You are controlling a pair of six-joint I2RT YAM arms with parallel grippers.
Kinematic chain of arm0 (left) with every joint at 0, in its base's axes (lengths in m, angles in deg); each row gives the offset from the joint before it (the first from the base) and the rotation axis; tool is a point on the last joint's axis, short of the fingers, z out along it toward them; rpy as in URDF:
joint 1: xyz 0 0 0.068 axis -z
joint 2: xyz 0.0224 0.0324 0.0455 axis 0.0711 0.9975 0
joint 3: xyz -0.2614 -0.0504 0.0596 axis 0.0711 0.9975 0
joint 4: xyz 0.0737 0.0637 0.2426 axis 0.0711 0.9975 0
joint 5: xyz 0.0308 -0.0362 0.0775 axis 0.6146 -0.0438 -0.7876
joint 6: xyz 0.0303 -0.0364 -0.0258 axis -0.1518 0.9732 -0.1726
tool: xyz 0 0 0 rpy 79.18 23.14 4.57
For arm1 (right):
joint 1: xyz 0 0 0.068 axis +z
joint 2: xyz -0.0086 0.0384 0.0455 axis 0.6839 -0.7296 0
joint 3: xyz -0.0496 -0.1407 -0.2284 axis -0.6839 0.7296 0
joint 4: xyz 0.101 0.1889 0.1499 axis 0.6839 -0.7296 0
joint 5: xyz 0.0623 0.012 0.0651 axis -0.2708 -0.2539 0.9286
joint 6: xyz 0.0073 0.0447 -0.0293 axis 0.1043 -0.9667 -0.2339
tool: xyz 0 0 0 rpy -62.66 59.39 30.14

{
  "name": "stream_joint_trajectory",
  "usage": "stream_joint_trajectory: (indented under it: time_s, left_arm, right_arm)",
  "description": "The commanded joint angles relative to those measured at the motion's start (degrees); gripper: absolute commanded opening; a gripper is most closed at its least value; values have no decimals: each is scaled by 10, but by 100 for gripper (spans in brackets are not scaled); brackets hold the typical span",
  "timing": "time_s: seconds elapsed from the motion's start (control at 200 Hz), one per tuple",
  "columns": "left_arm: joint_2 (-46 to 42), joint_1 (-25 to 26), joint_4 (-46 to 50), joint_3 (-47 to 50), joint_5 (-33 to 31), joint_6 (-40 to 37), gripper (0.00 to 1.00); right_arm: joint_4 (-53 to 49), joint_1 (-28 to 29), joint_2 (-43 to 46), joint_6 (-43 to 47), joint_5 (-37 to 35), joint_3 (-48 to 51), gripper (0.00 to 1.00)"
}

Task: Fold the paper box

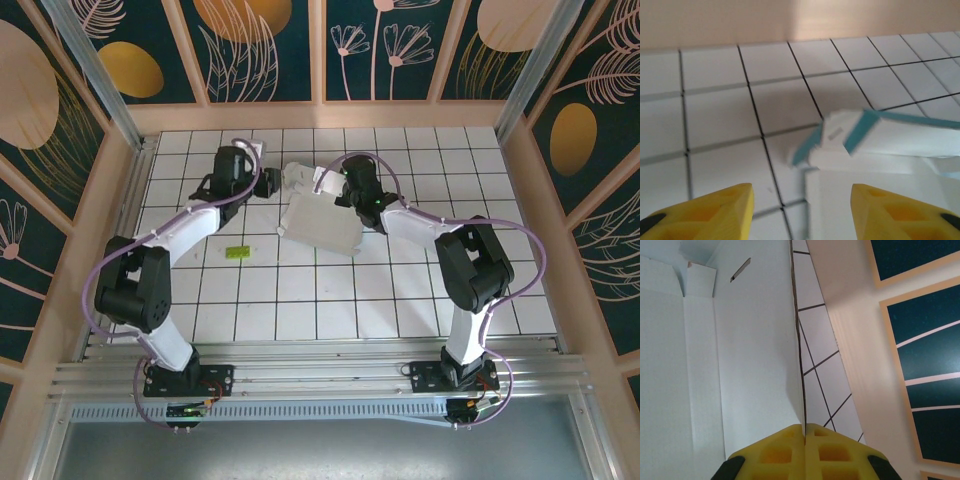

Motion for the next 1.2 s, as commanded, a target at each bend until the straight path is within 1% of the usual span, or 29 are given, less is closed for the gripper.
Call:
stream_joint_trajectory:
  time_s: [0.0,0.165,0.25,0.355,0.45,0.525,0.611,0.666,0.726,0.776,0.826,0.916,0.966,1.076,1.196]
  left_arm:
    - [52,-17,65,-46,30,-142,53]
    - [137,-29,188,-159,157,-237,53]
    - [176,-29,232,-209,162,-257,52]
    - [201,-30,227,-232,162,-258,51]
    - [223,-30,210,-249,155,-240,47]
    - [243,-30,203,-267,148,-218,40]
    - [265,-31,205,-292,146,-185,29]
    - [282,-30,222,-318,142,-155,19]
    - [307,-30,261,-357,137,-117,8]
    - [317,-29,287,-377,152,-98,4]
    - [316,-30,287,-371,163,-76,0]
    - [292,-29,258,-335,175,-39,0]
    - [274,-30,241,-315,184,-22,0]
    - [245,-30,222,-297,206,11,0]
    - [247,-30,259,-337,230,31,0]
  right_arm:
    - [-47,-5,-15,-18,20,-13,0]
    - [-57,-6,-20,-19,22,-23,0]
    - [-63,-6,-21,-16,23,-26,0]
    - [-67,-6,-22,-13,24,-28,0]
    - [-72,-6,-23,-12,25,-31,0]
    - [-74,-6,-24,-13,25,-32,0]
    - [-76,-5,-24,-12,23,-34,0]
    - [-79,-5,-25,-8,18,-34,0]
    - [-76,-4,-28,-6,7,-34,0]
    - [-61,-2,-29,-12,-12,-33,0]
    - [-45,2,-34,-18,-47,-35,0]
    - [-28,12,-48,-4,-114,-45,0]
    - [-19,17,-53,10,-136,-45,0]
    - [-4,22,-56,18,-143,-39,0]
    - [1,28,-57,24,-148,-37,0]
